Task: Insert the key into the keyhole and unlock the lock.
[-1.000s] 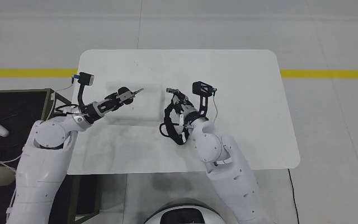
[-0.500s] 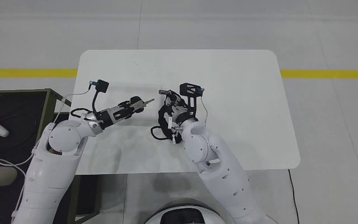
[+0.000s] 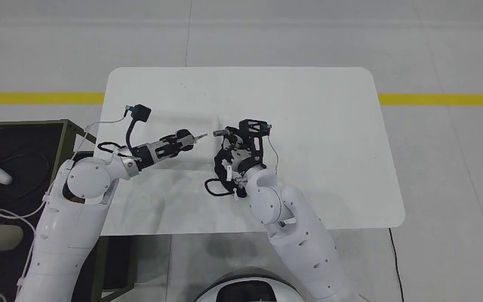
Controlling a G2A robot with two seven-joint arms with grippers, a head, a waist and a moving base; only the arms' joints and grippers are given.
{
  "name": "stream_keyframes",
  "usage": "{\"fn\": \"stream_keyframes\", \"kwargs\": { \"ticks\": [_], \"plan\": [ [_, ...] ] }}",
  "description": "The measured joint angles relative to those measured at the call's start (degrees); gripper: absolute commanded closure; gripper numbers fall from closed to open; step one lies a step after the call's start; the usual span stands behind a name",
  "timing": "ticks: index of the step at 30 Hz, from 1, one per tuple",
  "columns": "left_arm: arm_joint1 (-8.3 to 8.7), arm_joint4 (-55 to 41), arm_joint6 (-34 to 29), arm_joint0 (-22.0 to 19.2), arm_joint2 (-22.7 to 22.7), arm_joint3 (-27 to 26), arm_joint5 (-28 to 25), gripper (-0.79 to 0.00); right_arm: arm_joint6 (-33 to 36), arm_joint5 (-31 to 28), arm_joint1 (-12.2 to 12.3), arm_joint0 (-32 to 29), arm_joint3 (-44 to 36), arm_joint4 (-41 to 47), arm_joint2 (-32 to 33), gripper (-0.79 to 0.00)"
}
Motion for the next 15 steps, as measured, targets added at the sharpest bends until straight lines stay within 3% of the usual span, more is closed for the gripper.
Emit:
{"fn": "stream_keyframes", "kwargs": {
  "ticks": [15],
  "plan": [
    [-0.08, -2.34, -2.11, 0.04, 0.00, 0.46, 1.15, 0.000, 0.62, -1.95, -0.17, -1.21, -0.35, 0.49, 1.09, 0.000]
  ]
}}
